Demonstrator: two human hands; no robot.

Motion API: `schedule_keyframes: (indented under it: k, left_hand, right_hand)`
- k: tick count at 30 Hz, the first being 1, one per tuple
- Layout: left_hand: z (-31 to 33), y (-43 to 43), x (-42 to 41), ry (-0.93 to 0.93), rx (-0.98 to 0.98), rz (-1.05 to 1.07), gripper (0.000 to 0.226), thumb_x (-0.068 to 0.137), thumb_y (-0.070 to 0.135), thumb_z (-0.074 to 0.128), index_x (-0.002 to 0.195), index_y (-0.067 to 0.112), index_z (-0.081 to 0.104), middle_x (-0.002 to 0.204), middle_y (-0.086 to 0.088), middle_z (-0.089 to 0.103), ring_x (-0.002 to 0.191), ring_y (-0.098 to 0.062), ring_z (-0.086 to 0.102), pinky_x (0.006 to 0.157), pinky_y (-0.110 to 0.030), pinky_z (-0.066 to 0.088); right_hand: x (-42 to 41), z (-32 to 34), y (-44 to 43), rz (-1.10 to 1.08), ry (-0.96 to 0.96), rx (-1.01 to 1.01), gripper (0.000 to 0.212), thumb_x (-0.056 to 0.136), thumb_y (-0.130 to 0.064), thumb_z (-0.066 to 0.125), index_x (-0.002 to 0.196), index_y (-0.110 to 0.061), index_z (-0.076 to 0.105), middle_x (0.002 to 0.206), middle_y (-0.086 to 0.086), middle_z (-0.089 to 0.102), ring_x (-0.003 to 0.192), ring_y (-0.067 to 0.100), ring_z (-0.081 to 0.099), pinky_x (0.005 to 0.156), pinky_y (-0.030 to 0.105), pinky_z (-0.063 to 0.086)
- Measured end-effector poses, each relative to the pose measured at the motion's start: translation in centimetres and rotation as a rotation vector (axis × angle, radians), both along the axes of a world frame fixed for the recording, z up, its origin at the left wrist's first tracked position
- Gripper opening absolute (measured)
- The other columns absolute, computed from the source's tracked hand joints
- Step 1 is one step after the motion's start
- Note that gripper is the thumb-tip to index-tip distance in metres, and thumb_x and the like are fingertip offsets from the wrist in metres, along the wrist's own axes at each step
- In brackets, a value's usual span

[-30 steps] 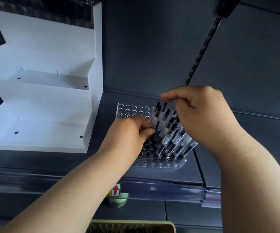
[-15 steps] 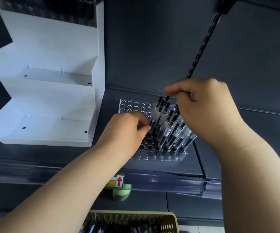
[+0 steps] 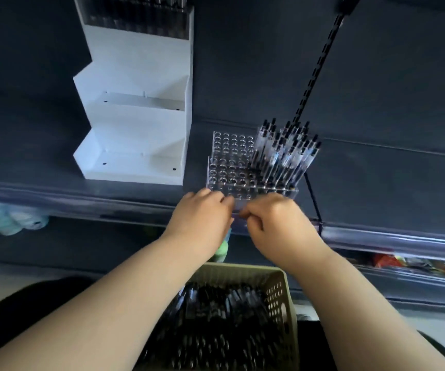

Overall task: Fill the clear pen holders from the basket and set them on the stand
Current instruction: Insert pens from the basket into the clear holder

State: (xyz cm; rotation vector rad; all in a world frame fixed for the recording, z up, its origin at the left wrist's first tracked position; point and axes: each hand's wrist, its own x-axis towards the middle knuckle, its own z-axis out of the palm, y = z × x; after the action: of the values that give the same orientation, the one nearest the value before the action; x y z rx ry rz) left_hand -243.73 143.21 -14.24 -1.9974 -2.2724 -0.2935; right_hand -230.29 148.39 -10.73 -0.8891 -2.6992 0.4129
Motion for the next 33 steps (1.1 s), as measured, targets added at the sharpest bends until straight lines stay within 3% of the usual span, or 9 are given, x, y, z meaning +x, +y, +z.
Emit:
schedule_keyframes:
  k: [2,6,9,12,18,23,27,31,33]
  left_hand:
    - [-1.5,-1.8,0.6,-0.001,-0.098,0.013,0.027,0.092,0.028,0.048,0.118,0.022,0.052,0.115,0.003,0.057,0.112,-0.022,0.049,0.085,-0.033,0.038]
    - [-5.7,-5.3,2.3,-0.081,-0.341,0.094,0.024,0.091,0.012,0.048,0.114,0.020,0.052,0.112,-0.002,0.056,0.109,-0.025,0.053,0.069,-0.033,0.039]
    - [-9.5,-7.6,3.0,-0.183,-0.506,0.175,0.033,0.086,0.001,0.045,0.113,0.017,0.054,0.116,-0.005,0.055,0.110,-0.029,0.055,0.083,-0.036,0.046]
    - [-12.6,-9.6,3.4,-0.219,-0.629,0.236,0.044,0.084,-0.006,0.042,0.121,0.017,0.054,0.122,-0.008,0.054,0.113,-0.029,0.054,0.092,-0.039,0.047]
    - [-14.2,-9.9,3.1,-0.342,-0.623,0.378,0.035,0.092,0.005,0.041,0.120,0.019,0.054,0.122,-0.006,0.055,0.110,-0.026,0.056,0.092,-0.036,0.048]
    - [-15.1,-9.3,2.4,-0.376,-0.588,0.459,0.039,0.092,0.004,0.040,0.126,0.019,0.051,0.127,-0.006,0.049,0.115,-0.024,0.052,0.093,-0.034,0.045]
    - [-16.0,-8.8,1.3,-0.402,-0.550,0.554,0.035,0.096,0.005,0.033,0.126,0.006,0.050,0.132,-0.012,0.047,0.121,-0.027,0.046,0.095,-0.030,0.037]
    - [-15.8,-8.2,0.6,-0.455,-0.545,0.680,0.041,0.092,-0.001,0.034,0.130,0.007,0.048,0.134,-0.012,0.048,0.124,-0.026,0.046,0.102,-0.034,0.039]
    - [-15.6,-8.0,0.4,-0.486,-0.525,0.710,0.044,0.089,-0.004,0.033,0.128,0.009,0.049,0.132,-0.010,0.051,0.123,-0.026,0.048,0.098,-0.036,0.042]
  right_hand:
    - [0.7,-2.5,-0.9,-0.068,-0.128,-0.101,0.030,0.086,-0.009,0.044,0.099,-0.014,0.070,0.100,0.007,0.067,0.094,0.026,0.058,0.081,0.036,0.049]
    - [2.3,-7.1,-2.6,-0.210,-0.396,-0.306,0.032,0.085,-0.013,0.044,0.104,-0.020,0.068,0.107,0.006,0.067,0.098,0.026,0.061,0.085,0.034,0.051]
    - [3.2,-10.6,-4.1,-0.269,-0.640,-0.344,0.031,0.088,-0.009,0.043,0.110,-0.013,0.065,0.110,0.009,0.065,0.099,0.026,0.062,0.082,0.032,0.053]
    - [4.1,-13.8,-6.1,-0.391,-0.607,-0.466,0.032,0.086,-0.004,0.045,0.112,-0.010,0.064,0.112,0.012,0.064,0.102,0.028,0.062,0.083,0.032,0.051]
    - [3.2,-15.9,-7.7,-0.461,-0.535,-0.470,0.034,0.089,-0.004,0.045,0.119,-0.013,0.059,0.128,0.007,0.049,0.106,0.026,0.058,0.082,0.035,0.050]
    - [2.3,-16.5,-6.9,-0.503,-0.604,-0.476,0.028,0.091,-0.012,0.049,0.116,-0.014,0.059,0.119,0.004,0.058,0.104,0.025,0.059,0.077,0.033,0.049]
    - [1.7,-16.8,-6.3,-0.508,-0.695,-0.443,0.024,0.089,-0.017,0.055,0.113,-0.016,0.059,0.112,0.002,0.063,0.102,0.023,0.061,0.072,0.030,0.044]
    - [1.5,-17.0,-5.5,-0.532,-0.731,-0.495,0.028,0.088,-0.018,0.054,0.115,-0.016,0.058,0.116,0.002,0.061,0.105,0.023,0.059,0.076,0.031,0.045]
    - [1.5,-16.9,-5.1,-0.542,-0.727,-0.548,0.031,0.087,-0.022,0.054,0.117,-0.016,0.057,0.119,0.002,0.060,0.107,0.024,0.058,0.078,0.031,0.044]
